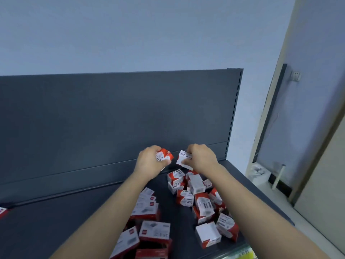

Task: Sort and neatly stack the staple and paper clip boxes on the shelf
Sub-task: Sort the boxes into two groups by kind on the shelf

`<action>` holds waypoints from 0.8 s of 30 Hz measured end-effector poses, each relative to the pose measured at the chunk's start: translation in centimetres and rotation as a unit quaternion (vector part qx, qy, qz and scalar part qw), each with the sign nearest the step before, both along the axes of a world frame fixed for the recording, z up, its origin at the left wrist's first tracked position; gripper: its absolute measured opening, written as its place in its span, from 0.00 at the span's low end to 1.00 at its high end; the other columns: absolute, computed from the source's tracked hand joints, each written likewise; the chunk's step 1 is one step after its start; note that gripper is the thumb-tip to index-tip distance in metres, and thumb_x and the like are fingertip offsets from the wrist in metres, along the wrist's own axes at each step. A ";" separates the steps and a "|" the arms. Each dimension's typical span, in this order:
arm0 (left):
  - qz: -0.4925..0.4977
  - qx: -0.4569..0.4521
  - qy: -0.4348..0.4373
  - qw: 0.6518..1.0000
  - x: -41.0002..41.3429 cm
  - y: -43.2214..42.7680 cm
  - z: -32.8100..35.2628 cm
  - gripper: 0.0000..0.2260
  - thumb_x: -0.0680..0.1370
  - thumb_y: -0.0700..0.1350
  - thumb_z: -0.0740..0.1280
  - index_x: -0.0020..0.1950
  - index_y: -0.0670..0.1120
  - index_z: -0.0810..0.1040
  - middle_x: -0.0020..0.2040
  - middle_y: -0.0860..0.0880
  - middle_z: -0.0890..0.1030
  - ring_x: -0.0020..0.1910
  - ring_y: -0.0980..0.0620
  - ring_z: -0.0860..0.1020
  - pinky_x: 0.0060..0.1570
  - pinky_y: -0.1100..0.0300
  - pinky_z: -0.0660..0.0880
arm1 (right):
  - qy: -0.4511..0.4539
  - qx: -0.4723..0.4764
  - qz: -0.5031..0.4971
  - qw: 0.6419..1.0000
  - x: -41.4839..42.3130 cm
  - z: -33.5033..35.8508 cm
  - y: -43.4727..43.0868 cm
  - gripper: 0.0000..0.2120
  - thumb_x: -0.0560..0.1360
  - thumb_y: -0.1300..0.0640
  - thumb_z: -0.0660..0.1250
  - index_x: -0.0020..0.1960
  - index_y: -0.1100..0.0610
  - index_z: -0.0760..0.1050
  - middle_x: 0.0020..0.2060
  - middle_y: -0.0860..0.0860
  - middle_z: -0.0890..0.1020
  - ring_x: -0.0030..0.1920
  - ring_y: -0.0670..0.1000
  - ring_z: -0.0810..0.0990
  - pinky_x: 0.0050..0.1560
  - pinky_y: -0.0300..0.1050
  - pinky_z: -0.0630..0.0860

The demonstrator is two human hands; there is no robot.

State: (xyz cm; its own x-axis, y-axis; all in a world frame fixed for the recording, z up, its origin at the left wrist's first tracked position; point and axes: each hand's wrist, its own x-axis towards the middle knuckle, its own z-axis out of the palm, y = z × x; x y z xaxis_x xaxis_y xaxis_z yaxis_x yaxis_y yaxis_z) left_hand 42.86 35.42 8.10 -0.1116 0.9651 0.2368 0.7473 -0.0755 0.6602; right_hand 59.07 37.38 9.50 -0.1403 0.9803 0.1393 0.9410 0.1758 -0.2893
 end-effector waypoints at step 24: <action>-0.133 -0.140 0.139 0.971 4.8 3.3 -4.9 0.21 0.77 0.51 0.65 0.67 0.44 0.69 0.66 0.45 0.73 0.63 0.48 0.72 0.62 0.55 0.71 | -0.040 -0.133 0.022 0.990 3.2 -5.0 5.2 0.15 0.78 0.52 0.61 0.54 0.64 0.76 0.53 0.61 0.80 0.49 0.58 0.78 0.43 0.45 0.71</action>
State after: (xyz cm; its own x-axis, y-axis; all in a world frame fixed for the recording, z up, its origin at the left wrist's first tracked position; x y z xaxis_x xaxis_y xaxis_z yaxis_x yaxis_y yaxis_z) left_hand 47.66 38.67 3.22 0.1812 0.9820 -0.0536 0.8786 -0.1372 0.4575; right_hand 62.29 42.60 4.51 -0.1831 0.9737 -0.1360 0.9560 0.1440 -0.2557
